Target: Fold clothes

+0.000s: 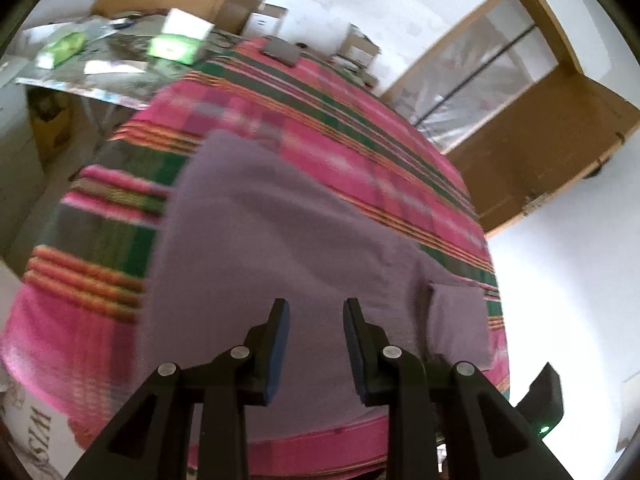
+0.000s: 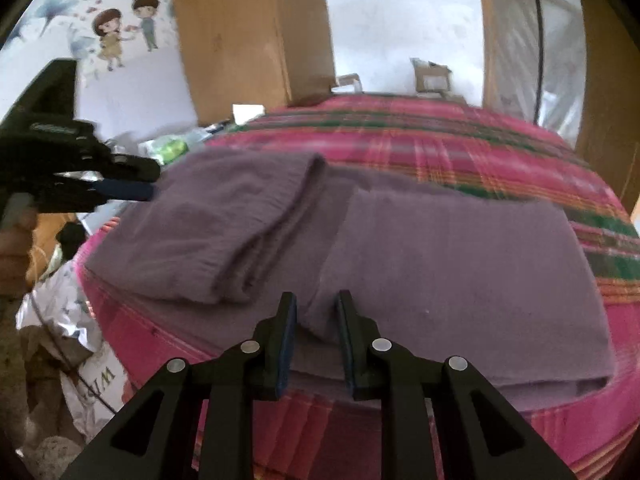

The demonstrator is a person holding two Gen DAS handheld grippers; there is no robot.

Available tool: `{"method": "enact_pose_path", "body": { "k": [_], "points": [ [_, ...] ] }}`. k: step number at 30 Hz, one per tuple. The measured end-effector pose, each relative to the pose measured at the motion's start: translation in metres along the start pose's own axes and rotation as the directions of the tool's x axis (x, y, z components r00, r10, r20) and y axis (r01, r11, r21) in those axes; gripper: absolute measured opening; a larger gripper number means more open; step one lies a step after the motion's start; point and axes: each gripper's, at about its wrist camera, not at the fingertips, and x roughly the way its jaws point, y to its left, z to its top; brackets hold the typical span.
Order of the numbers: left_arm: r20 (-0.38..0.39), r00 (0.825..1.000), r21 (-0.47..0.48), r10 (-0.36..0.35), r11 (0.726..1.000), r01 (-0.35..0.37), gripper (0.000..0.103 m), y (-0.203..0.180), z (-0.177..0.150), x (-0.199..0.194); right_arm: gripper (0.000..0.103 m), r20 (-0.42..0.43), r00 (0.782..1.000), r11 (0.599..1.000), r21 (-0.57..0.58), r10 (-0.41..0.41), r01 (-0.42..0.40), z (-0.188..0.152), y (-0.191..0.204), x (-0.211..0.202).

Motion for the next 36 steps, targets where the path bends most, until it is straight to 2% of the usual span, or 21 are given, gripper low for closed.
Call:
{"method": "enact_pose_path", "body": {
  "k": [4,8,14,19,23,26,31,34,36],
  "points": [
    [0.045,0.999,-0.074,0.017,0.997,-0.014,0.028,0.030,-0.002,-0.016,0.021,0.024,1.000,1.000,-0.003,-0.016,0.016,0.005,0.003,-0.007],
    [0.081,0.995,-0.124,0.053,0.991,-0.043,0.028,0.055,-0.004,-0.026,0.021,0.080,0.997,1.000,-0.005,0.020,-0.020,0.013,0.017,-0.023],
    [0.041,0.996,-0.179,0.083,0.981,-0.075,0.029,0.084,-0.011,-0.026,0.023,0.107,0.989,0.984,-0.157,0.105,-0.087,0.023,0.069,-0.019],
    [-0.008,0.999,-0.179,0.031,0.983,-0.032,0.033,0.095,-0.013,-0.020,0.026,0.060,0.984,0.964,-0.220,0.168,-0.151,0.025,0.099,0.002],
    [-0.019,1.000,-0.193,-0.025,0.981,0.021,0.034,0.100,-0.014,-0.015,0.037,0.026,0.979,0.944,-0.270,0.202,-0.188,0.023,0.119,0.016],
    [-0.031,0.998,-0.203,-0.061,0.978,0.054,0.034,0.104,-0.015,-0.015,0.040,0.016,0.976,0.933,-0.295,0.219,-0.205,0.022,0.130,0.021],
    [-0.066,0.991,-0.208,-0.114,0.973,0.098,0.034,0.103,-0.016,-0.013,0.044,-0.014,0.968,0.905,-0.353,0.249,-0.238,0.020,0.151,0.030],
    [-0.098,0.985,-0.204,-0.144,0.971,0.122,0.034,0.101,-0.014,-0.008,0.053,-0.017,0.964,0.883,-0.398,0.264,-0.249,0.018,0.165,0.032],
    [-0.107,0.980,-0.212,-0.165,0.967,0.139,0.034,0.101,-0.011,-0.008,0.055,-0.013,0.962,0.867,-0.430,0.273,-0.252,0.016,0.174,0.032]
  ]
}}
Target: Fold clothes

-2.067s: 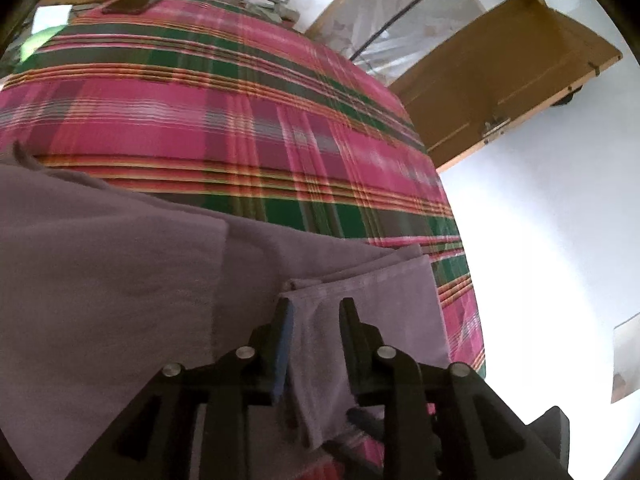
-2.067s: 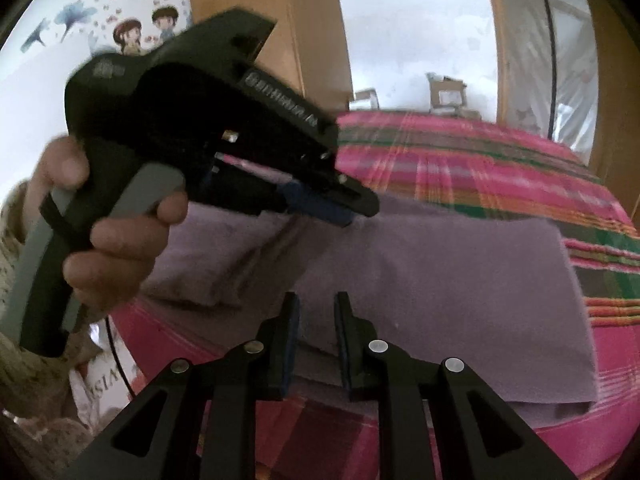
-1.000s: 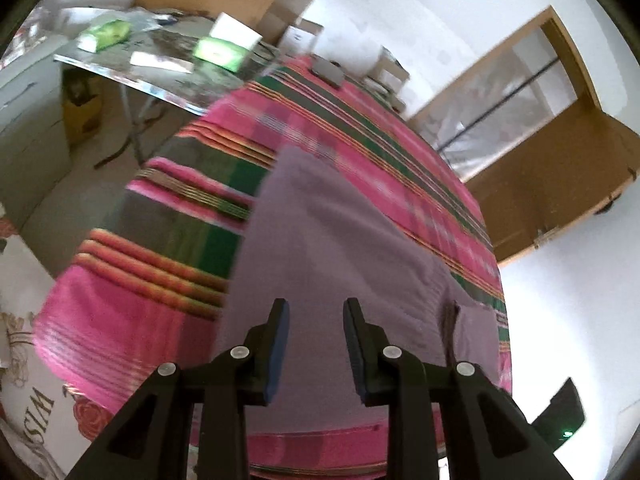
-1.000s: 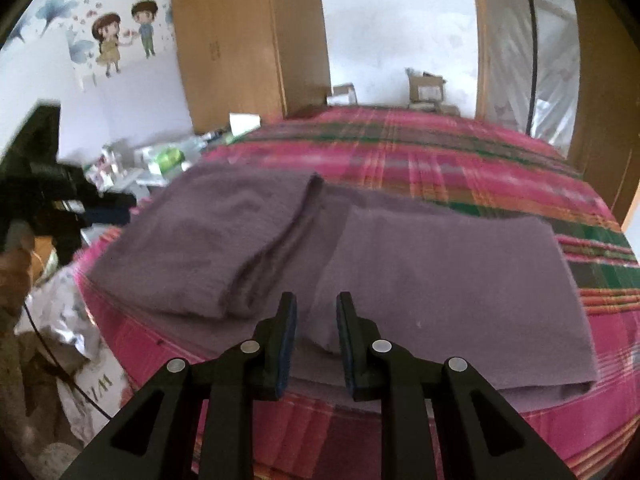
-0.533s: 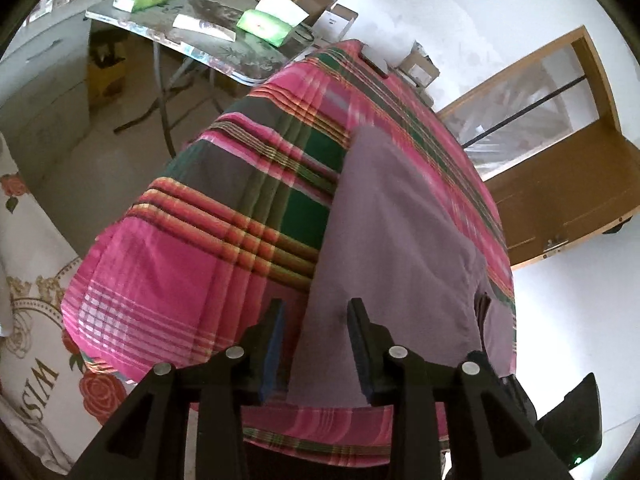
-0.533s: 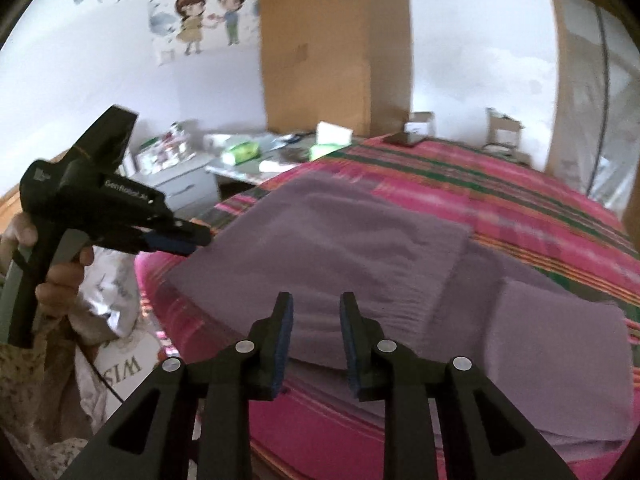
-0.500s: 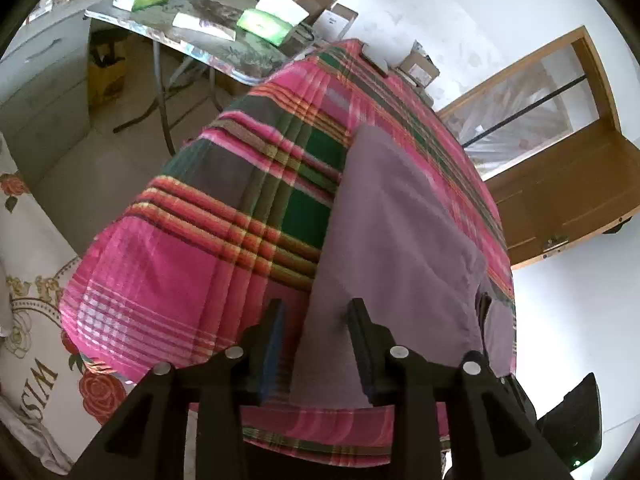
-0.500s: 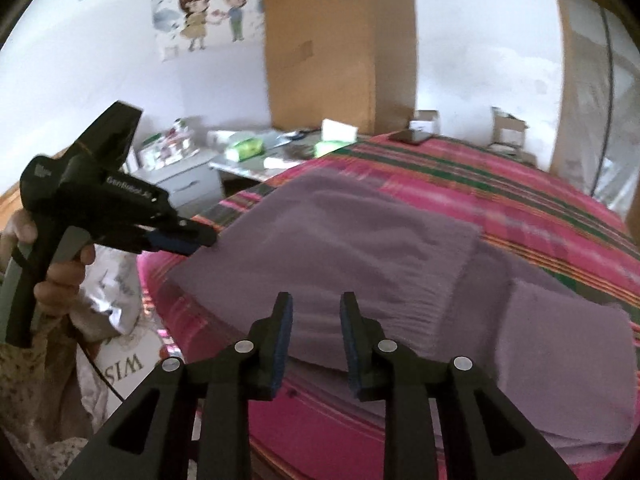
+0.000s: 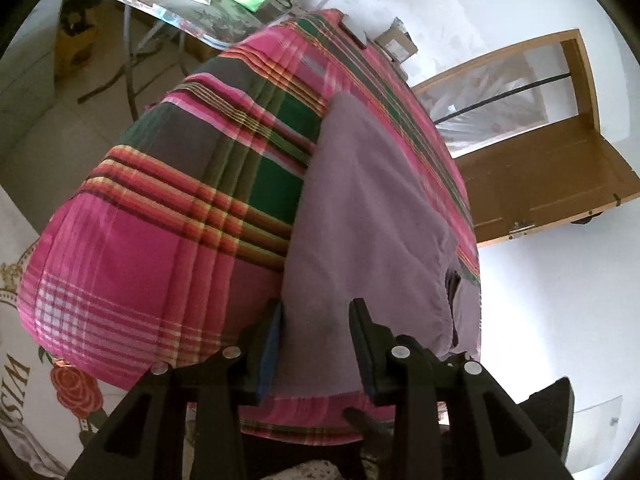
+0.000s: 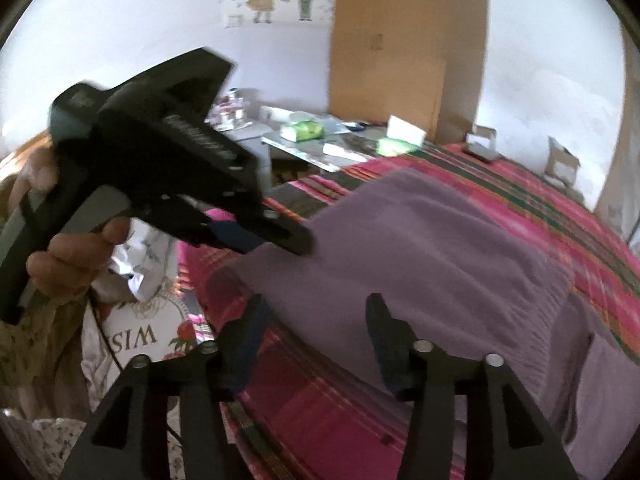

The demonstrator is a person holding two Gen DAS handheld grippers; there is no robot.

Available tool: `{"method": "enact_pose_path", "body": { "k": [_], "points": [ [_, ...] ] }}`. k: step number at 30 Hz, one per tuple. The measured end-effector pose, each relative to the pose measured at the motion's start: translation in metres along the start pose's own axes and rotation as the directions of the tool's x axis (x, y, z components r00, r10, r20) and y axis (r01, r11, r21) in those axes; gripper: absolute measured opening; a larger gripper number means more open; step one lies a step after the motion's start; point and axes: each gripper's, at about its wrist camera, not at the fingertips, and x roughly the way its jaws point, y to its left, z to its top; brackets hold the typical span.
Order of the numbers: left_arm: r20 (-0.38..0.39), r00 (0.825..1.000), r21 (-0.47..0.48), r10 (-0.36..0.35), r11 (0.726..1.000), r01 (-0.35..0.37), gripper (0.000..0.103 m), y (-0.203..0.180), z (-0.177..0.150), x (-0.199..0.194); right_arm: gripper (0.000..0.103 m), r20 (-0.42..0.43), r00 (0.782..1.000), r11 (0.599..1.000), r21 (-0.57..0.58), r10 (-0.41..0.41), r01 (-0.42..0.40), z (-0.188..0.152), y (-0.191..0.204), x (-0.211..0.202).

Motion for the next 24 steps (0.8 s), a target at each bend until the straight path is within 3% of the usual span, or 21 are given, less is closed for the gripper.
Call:
{"method": "enact_pose_path", "body": {
  "k": [6,17,24],
  "points": [
    [-0.011,0.997,-0.024,-0.082,0.996,0.082,0.034,-0.004,0.009,-0.007,0.058,0.018,1.000,0.997,-0.077,-0.019,0.020,0.006,0.017,0.009],
    [-0.035,0.996,-0.041,-0.088,0.995,0.087,0.034,-0.003,0.013,-0.003,0.058,-0.002,0.995,0.982,-0.164,-0.096,0.095,0.010,0.041,0.046],
    [-0.041,0.995,-0.039,-0.089,0.995,0.088,0.034,-0.002,0.013,-0.001,0.058,-0.014,0.989,0.987,-0.072,-0.144,0.143,0.018,0.036,0.058]
  ]
}}
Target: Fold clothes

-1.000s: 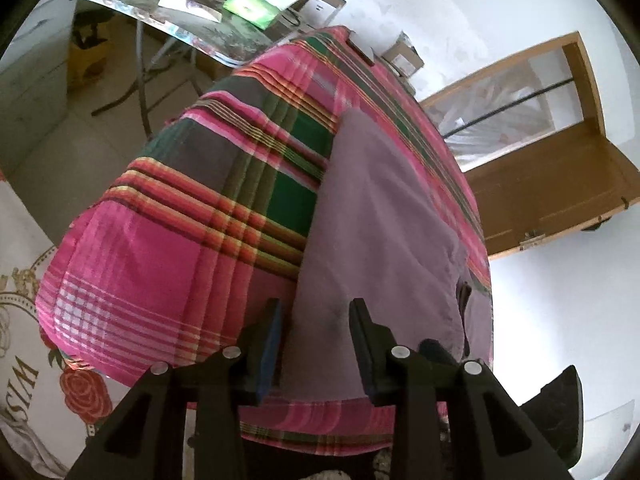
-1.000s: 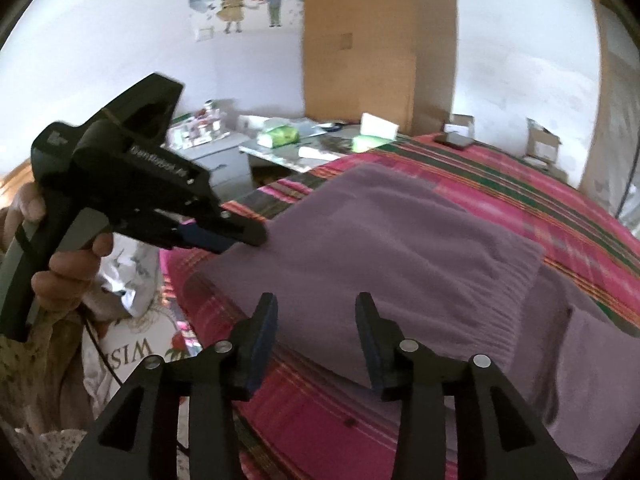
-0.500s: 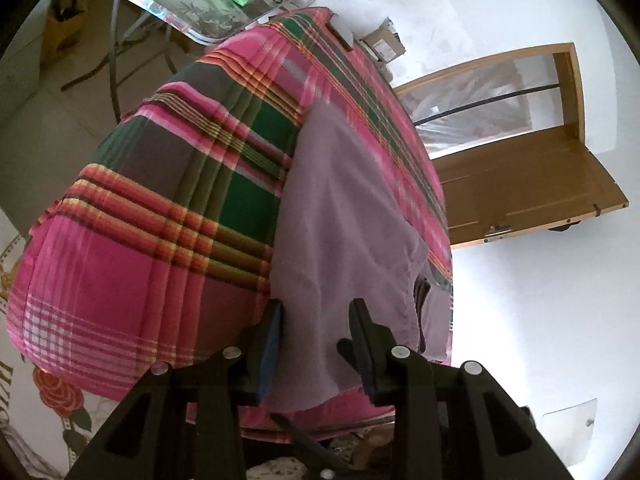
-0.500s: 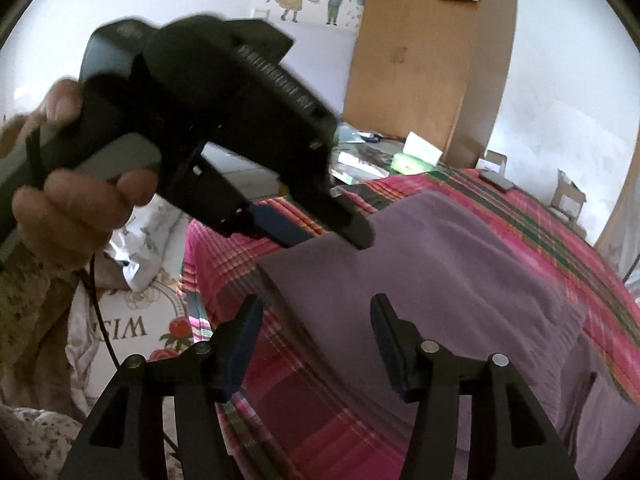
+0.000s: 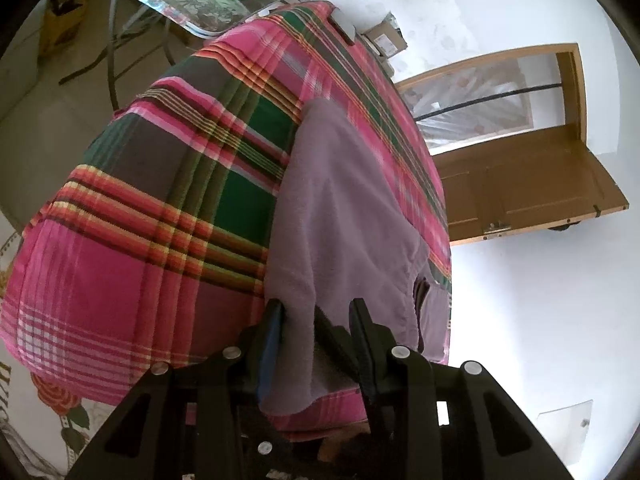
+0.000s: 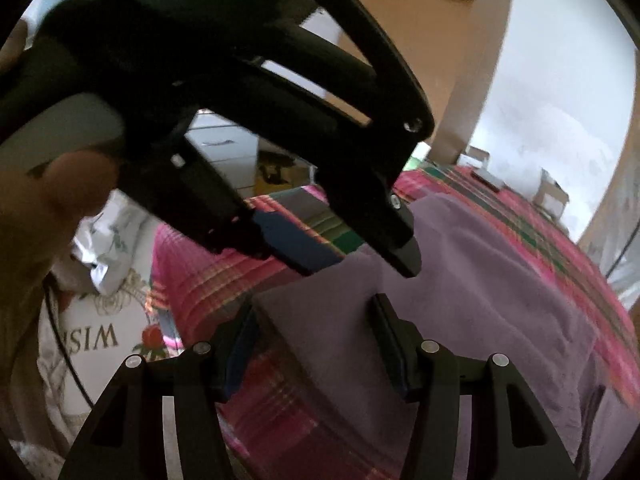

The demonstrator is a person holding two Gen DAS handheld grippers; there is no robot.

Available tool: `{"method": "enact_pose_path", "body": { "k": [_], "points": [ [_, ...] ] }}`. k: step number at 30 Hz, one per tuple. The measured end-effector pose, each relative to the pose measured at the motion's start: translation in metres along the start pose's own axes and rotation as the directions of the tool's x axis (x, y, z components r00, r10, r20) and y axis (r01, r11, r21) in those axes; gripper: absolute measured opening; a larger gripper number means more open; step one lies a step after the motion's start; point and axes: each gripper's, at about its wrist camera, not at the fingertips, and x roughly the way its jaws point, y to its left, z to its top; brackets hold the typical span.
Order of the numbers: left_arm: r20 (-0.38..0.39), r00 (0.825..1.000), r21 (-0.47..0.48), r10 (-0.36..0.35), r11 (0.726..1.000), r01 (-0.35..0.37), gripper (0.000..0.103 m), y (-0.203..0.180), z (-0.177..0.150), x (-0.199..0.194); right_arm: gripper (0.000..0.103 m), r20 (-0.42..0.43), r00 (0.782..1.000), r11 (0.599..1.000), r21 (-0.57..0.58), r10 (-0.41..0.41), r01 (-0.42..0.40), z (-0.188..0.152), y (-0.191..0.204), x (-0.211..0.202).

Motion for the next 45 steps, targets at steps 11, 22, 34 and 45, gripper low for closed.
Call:
{"method": "enact_pose_path", "body": {
  "k": [11,22,34,45],
  "points": [
    [0.113,0.991,0.004,0.067,0.998,-0.067,0.038,0.000,0.025,-0.003,0.047,-0.021,0.999,0.997,0.067,-0.025,0.027,-0.002,-0.005,0.000],
    [0.040,0.992,0.074,0.118,0.990,-0.121,0.038,-0.017,0.076,0.034,0.030,-0.014,1.000,0.996,0.082,-0.018,0.019,0.000,-0.006,0.000],
    [-0.043,0.998,0.038,0.051,0.998,-0.050,0.016,-0.014,0.106,0.060,0.023,0.002,1.000,0.993,0.115,0.020,-0.020,-0.001,-0.017,-0.005],
    [0.013,0.999,0.074,0.040,0.996,-0.041,0.012,-0.023,0.108,0.035,0.015,0.025,0.999,0.989,0.140,0.046,-0.049,0.011,-0.024,-0.007]
  ]
}}
